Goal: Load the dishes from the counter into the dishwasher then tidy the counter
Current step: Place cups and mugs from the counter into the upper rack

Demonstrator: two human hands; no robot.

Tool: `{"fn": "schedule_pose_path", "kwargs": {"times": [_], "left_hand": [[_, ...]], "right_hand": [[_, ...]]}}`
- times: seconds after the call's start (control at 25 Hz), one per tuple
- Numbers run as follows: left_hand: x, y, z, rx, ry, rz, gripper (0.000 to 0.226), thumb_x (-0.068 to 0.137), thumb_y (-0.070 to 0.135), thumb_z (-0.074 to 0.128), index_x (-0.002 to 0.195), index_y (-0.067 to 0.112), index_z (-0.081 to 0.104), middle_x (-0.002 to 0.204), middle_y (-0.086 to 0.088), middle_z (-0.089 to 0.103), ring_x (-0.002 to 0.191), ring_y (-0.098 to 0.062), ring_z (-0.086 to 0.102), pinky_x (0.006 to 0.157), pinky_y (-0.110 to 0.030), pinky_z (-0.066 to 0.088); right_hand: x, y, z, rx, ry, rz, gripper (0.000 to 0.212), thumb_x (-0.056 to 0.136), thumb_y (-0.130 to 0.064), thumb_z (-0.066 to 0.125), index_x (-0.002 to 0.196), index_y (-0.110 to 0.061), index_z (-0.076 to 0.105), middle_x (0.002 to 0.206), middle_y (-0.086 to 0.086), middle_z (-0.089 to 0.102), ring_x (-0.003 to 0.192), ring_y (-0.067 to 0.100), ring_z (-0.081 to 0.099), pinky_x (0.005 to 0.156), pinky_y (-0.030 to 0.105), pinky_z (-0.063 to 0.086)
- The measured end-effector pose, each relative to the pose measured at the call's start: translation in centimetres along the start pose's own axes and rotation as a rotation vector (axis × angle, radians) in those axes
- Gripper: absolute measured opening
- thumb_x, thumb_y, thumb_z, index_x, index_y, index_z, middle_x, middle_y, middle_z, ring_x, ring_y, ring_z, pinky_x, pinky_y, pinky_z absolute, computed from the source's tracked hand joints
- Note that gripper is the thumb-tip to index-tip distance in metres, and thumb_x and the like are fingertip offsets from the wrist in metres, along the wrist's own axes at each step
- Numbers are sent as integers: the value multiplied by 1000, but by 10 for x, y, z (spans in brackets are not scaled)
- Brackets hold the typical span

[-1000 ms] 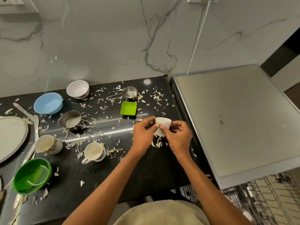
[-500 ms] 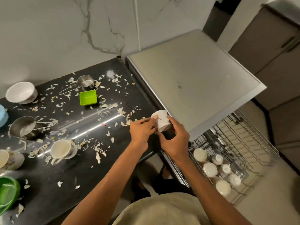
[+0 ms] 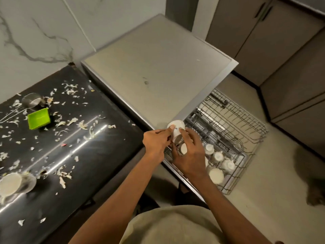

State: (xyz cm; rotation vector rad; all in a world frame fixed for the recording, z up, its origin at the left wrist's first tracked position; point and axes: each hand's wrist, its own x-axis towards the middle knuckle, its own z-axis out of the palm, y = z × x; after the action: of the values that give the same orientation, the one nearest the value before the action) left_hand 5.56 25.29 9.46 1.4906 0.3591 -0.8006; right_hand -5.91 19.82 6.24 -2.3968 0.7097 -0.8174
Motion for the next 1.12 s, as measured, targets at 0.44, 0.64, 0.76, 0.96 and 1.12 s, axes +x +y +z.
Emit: {"fn": "schedule_pose_path", "kwargs": {"times": [0.44, 0.64, 0.76, 0.96, 1.12], "left_hand": [[-2, -104, 133, 379, -1, 188, 11, 79, 14, 82, 89, 13, 80, 76, 0, 76, 74, -17, 74, 74, -36, 62], [18, -142, 158, 615, -147, 203, 24, 85, 5, 75, 108, 11, 76, 101, -1, 76, 86, -1, 69, 83, -15, 55], [33, -155, 167, 678, -289, 90, 35, 87, 3, 71, 121, 10, 70, 115, -1, 72, 103, -3, 66, 87, -8, 47], [78, -174, 167, 748, -343, -11, 35, 89, 2, 65, 119, 16, 72, 118, -1, 72, 106, -6, 65, 94, -17, 49], [116, -187, 164, 930, -355, 41, 47, 89, -1, 59, 133, 15, 62, 128, -3, 66, 114, -11, 60, 97, -21, 45]], "right_hand": [[-11, 146, -61, -27, -180, 287, 58, 78, -16, 78, 133, -8, 60, 125, 15, 60, 97, 30, 67, 75, 35, 59], [-3, 196, -58, -12, -315, 606, 57, 76, -31, 76, 129, -15, 62, 107, 12, 72, 92, 30, 69, 79, 37, 59], [0, 223, -46, 2, -409, 727, 51, 71, -31, 70, 121, -20, 65, 95, 5, 73, 84, 24, 70, 74, 35, 59], [9, 249, -21, -1, -494, 837, 70, 72, -28, 78, 137, -13, 58, 124, 15, 62, 102, 31, 67, 89, 40, 58], [20, 272, 4, -11, -545, 886, 70, 80, -25, 80, 143, -14, 52, 140, 15, 46, 117, 32, 57, 98, 35, 50]]}}
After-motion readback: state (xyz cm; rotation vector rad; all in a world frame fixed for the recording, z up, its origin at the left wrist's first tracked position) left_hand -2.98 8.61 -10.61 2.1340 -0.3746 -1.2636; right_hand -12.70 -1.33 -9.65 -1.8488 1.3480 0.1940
